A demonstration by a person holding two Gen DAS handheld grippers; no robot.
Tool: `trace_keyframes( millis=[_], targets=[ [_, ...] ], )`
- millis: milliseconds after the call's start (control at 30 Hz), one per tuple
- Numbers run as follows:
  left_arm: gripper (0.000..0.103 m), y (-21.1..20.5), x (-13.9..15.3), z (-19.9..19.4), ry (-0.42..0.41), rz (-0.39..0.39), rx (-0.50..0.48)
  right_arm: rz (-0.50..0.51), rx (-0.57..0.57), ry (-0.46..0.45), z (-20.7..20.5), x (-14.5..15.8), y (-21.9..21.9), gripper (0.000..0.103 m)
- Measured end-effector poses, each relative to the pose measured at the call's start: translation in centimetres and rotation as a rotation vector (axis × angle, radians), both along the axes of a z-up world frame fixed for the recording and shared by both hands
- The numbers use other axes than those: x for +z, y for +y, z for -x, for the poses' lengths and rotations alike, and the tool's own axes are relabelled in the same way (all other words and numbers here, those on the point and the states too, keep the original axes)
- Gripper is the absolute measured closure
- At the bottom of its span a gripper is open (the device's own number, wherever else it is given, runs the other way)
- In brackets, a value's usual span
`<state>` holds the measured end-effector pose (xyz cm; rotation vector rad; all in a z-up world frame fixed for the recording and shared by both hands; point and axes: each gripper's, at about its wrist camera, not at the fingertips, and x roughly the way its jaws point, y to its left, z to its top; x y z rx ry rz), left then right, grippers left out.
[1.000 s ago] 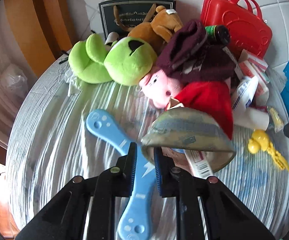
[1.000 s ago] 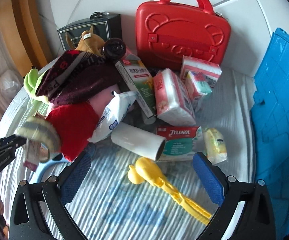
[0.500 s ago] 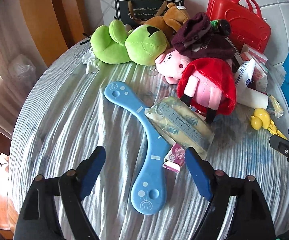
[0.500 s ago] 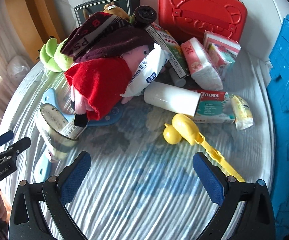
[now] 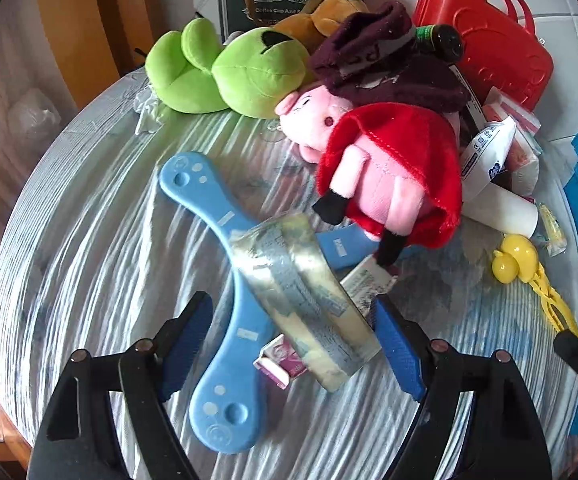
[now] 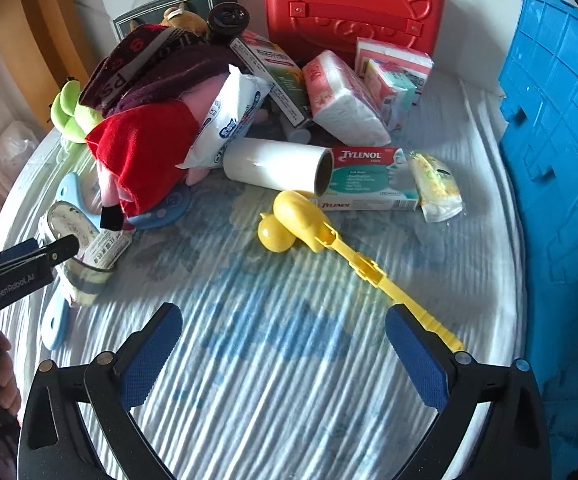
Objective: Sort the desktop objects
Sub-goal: 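Reach left tool toward the pink-white box while right tool approaches the yellow snowball maker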
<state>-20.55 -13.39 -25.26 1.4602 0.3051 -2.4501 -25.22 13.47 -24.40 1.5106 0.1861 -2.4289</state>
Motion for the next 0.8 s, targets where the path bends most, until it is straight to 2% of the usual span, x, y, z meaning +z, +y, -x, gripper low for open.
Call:
trace_keyframes(
  millis=[33, 100, 133, 200, 267, 367, 433, 500, 633, 800],
  targets=[
    [0.021, -0.5, 0.2, -0.7, -0.006, 0.036, 0.02, 0.007, 0.0, -0.001, 0.3, -0.1, 0.2, 0.0],
    [0.021, -1.8, 0.2, -1.9, -0.041, 0.162, 0.072, 0.02, -0.009, -0.007, 0.9, -0.3, 0.8, 0.0],
    [0.021, -2.7, 0.1, -2.5, -0.055, 0.188, 0.098, 0.028, -0.014, -0.009, 1.2, -0.4, 1.1, 0.0],
    [0.021, -4.3, 0.0, -3.4, -0.075, 0.159, 0.149, 0.04, -0.019, -0.013, 2.0, -0.7, 1.7, 0.0],
    [0.021, -4.7, 0.5, -4.1, -0.054, 0.123, 0.17, 0.042, -0.016, -0.02, 3.0, -1.0, 2.1, 0.0],
    [0.021, -3.9, 1.5, -4.0, -0.011, 0.085, 0.154, 0.03, -0.014, -0.016, 4.1, -1.3, 2.9, 0.0],
    [0.021, -2.9, 2.1, -3.4, -0.003, 0.068, 0.14, 0.01, -0.008, -0.02, 4.8, -1.6, 3.4, 0.004],
    [0.021, -1.8, 2.7, -2.7, -0.004, 0.063, 0.118, -0.011, -0.008, -0.027, 5.5, -2.0, 4.0, 0.007],
    [0.021, -0.1, 4.0, -2.7, 0.015, 0.102, 0.084, 0.002, -0.016, -0.031, 6.2, -2.2, 5.0, 0.008],
    [0.021, 0.7, 3.5, -2.5, 0.011, 0.096, 0.04, 0.033, 0.007, -0.029, 6.2, -2.1, 4.6, 0.008]
  ],
)
